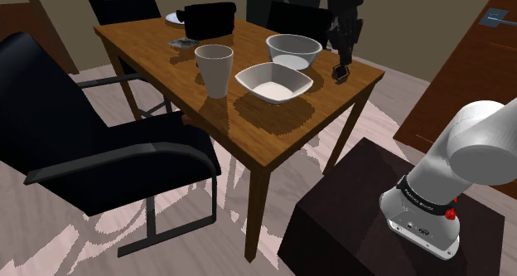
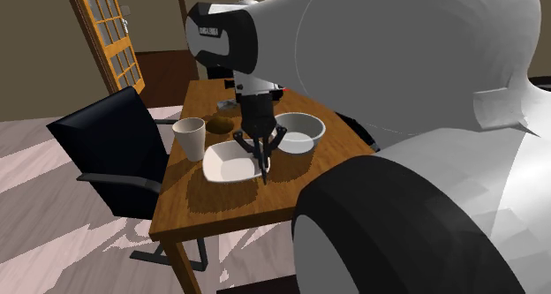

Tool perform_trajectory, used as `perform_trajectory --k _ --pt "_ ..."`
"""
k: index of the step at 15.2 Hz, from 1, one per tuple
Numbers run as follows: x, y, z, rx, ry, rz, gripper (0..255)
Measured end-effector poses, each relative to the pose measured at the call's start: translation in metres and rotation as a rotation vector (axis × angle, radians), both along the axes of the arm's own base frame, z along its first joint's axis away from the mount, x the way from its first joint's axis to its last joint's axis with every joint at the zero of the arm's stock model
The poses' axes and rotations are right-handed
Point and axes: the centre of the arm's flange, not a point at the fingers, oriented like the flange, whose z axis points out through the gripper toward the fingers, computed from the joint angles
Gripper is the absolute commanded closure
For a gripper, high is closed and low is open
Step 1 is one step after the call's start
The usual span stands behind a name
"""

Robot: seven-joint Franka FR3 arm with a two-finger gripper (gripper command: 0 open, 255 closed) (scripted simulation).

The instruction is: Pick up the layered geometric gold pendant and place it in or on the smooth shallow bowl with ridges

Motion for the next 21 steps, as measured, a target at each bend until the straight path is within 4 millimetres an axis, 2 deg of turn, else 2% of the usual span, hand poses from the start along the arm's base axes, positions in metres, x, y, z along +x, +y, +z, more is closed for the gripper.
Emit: perform_trajectory --k 6,7,17,20,21 --pt "0.000 0.000 0.030 0.000 0.000 0.000 255" --pt "0.006 0.003 0.034 0.000 0.000 0.000 255" --pt "0.117 0.049 0.053 -0.001 0.001 0.001 255" --pt "0.156 0.065 0.055 -0.001 0.001 0.001 255" --pt "0.163 0.066 0.054 0.000 0.001 0.001 255"
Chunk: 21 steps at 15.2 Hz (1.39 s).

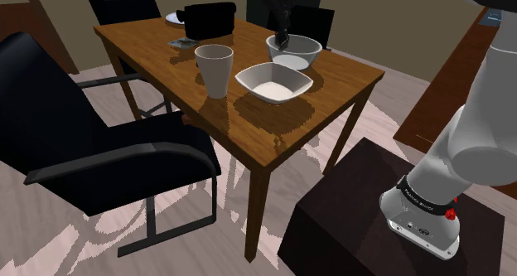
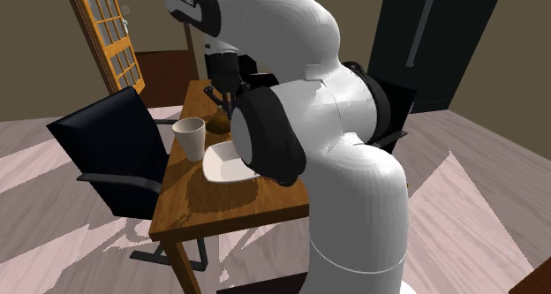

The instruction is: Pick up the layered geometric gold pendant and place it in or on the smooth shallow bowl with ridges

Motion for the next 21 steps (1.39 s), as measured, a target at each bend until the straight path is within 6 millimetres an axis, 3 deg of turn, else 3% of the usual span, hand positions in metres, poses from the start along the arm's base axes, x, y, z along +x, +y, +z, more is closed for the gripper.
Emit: perform_trajectory --k 17,21 --pt "0.006 0.003 -0.085 0.000 0.000 0.000 255" --pt "0.006 0.004 -0.090 0.000 0.000 -0.001 255"
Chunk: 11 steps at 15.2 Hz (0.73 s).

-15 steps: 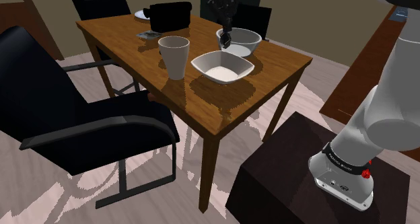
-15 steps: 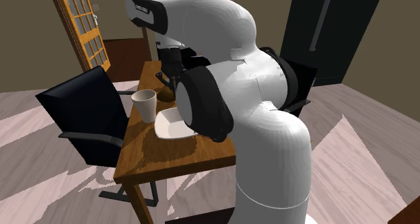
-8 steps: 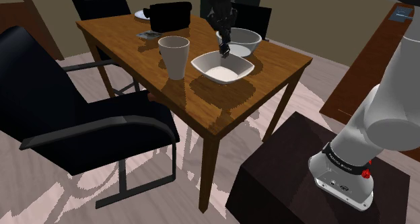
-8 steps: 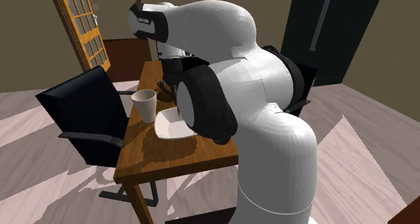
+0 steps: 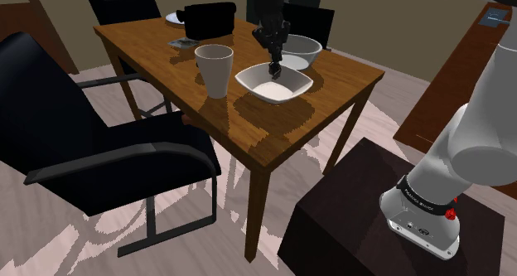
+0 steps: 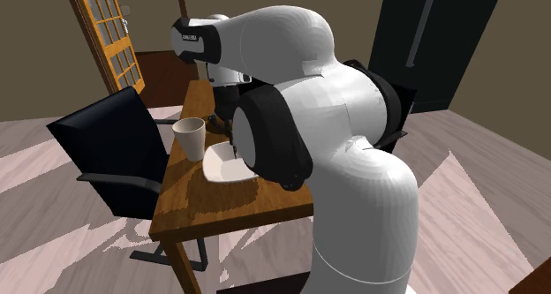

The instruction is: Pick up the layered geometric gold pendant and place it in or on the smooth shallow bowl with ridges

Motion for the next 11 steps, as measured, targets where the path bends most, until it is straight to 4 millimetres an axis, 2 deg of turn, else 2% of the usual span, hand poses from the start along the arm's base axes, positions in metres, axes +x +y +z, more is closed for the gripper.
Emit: perform_trajectory --k 2,3,9,11 --pt "0.000 0.000 0.000 0.000 0.000 0.000 255" --pt "0.000 0.000 0.000 0.000 0.000 0.000 0" --pt "0.000 0.000 0.000 0.000 0.000 0.000 0" --pt "0.006 0.001 0.013 0.000 -0.001 0.000 0"
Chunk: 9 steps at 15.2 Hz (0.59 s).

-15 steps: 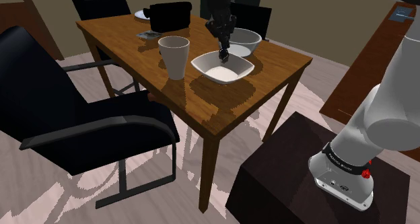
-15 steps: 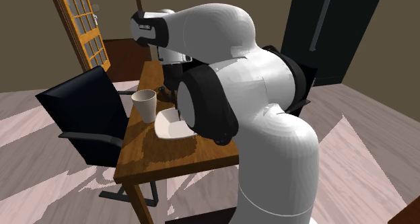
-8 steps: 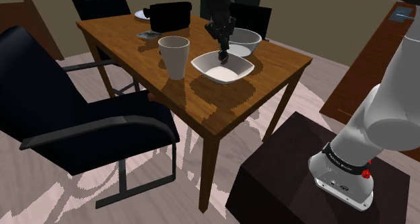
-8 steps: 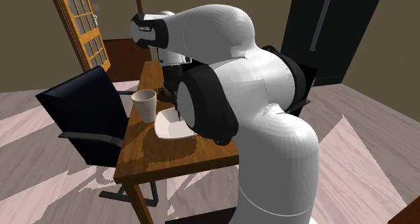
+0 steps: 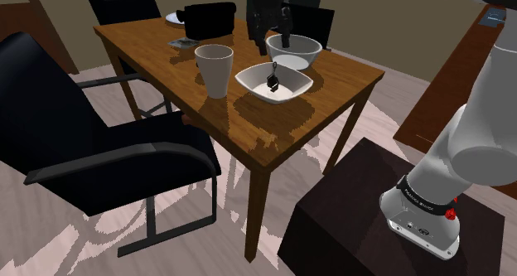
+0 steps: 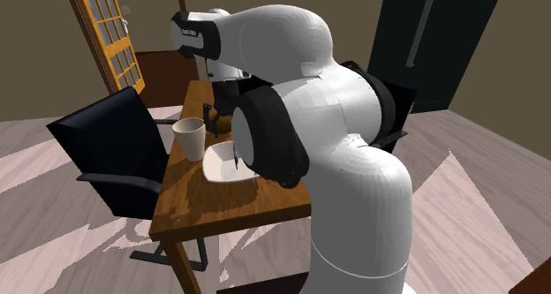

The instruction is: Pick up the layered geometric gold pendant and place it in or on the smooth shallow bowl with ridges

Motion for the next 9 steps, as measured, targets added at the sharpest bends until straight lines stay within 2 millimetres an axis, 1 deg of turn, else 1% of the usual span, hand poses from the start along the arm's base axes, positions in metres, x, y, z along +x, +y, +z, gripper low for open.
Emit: perform_trajectory --k 2,3,5,9 --pt "0.010 0.002 0.022 0.000 -0.001 0.000 0" --pt "0.012 0.001 0.028 0.000 -0.001 0.000 0" --pt "0.013 0.001 0.032 0.000 0.000 0.000 0" --pt "0.012 0.001 0.033 0.000 0.001 0.000 0"
